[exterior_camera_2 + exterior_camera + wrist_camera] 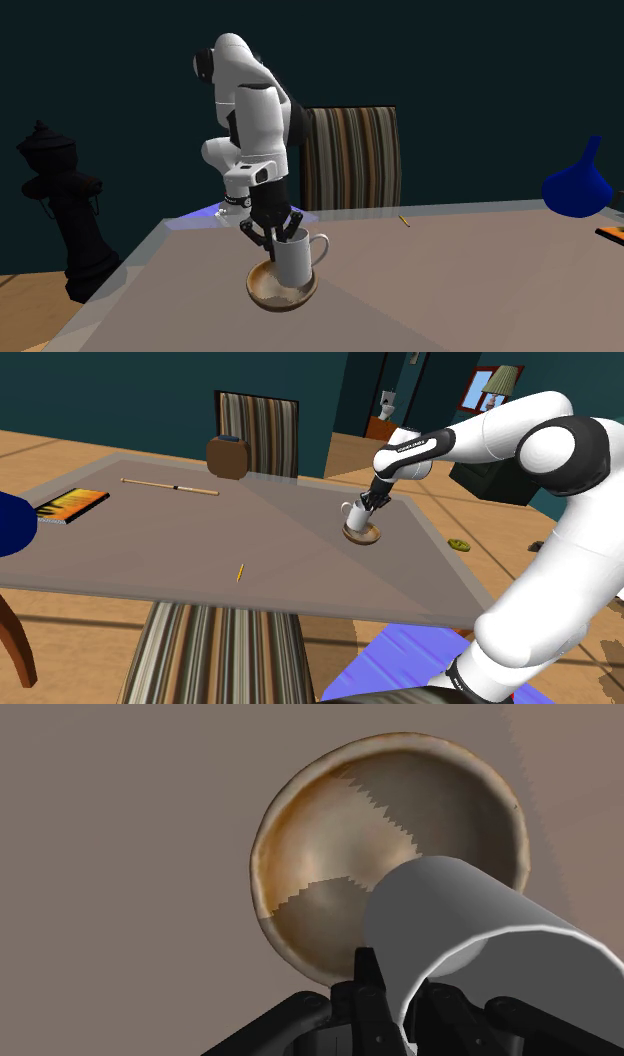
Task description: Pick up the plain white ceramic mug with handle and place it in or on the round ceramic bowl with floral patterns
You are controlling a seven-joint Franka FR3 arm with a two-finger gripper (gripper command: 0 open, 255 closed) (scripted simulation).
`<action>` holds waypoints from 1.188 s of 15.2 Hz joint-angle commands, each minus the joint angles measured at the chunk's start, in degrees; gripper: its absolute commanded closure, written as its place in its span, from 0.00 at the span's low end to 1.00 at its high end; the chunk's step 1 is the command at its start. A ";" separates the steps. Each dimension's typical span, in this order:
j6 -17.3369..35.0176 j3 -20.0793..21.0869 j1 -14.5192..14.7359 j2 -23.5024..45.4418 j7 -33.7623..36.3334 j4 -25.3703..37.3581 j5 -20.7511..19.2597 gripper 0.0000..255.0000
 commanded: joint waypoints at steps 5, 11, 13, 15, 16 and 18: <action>0.32 0.00 0.00 0.12 -0.02 -0.16 0.03 1.00; 0.32 0.00 0.00 0.12 -0.02 -0.16 0.03 0.00; 0.32 0.00 0.00 0.12 -0.02 -0.16 0.03 0.00; -3.05 -0.05 0.01 -2.24 0.17 0.86 -0.26 0.00; -4.76 -0.07 0.01 -3.33 0.26 1.48 -0.39 0.00; -6.12 -0.07 0.00 -4.15 0.32 2.03 -0.48 0.00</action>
